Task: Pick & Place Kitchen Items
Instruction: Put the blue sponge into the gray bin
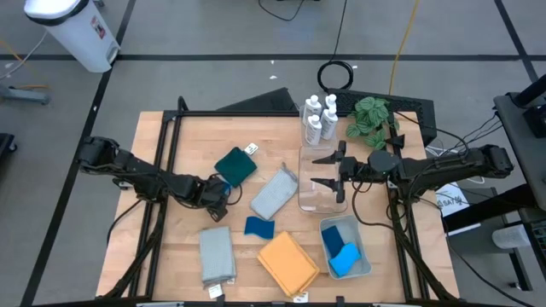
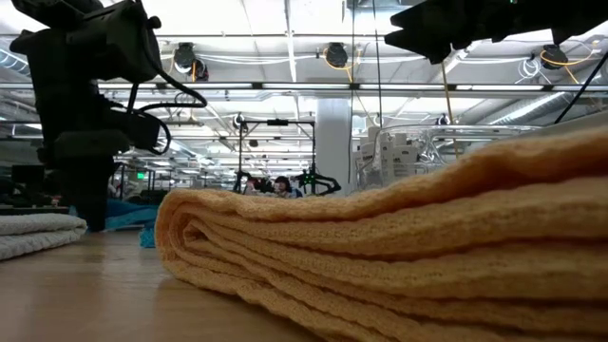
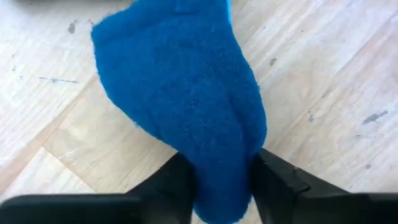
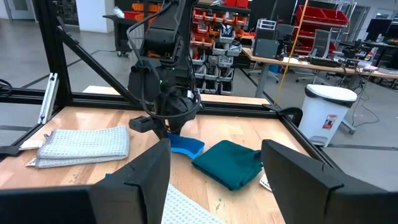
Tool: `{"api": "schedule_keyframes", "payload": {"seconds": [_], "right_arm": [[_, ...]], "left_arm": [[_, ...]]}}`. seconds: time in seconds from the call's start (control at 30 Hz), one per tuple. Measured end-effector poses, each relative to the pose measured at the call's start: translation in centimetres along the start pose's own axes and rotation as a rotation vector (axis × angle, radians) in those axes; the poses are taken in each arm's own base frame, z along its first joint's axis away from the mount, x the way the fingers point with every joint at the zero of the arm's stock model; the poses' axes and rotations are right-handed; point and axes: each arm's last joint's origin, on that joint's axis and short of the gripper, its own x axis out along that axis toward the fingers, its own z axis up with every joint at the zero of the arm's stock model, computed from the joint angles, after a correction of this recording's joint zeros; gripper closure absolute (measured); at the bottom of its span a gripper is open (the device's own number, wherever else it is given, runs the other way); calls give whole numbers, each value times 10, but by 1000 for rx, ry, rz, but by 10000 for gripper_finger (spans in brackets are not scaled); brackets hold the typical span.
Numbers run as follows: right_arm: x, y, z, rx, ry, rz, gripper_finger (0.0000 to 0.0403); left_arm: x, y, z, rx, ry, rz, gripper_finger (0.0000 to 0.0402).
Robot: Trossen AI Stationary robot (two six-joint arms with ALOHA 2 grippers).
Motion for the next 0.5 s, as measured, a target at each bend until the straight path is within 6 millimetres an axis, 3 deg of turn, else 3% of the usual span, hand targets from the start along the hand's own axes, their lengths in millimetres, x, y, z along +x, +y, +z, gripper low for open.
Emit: {"api": "schedule_keyframes", "payload": {"seconds": [0.2, 0.5], "right_arm": [[0, 0, 0, 0, 0, 0, 179], [0, 0, 0, 0, 0, 0, 179]], "left_arm": [[-16, -5, 4, 26, 15, -43, 314], [-46, -23, 12, 149, -184, -120, 344]]}}
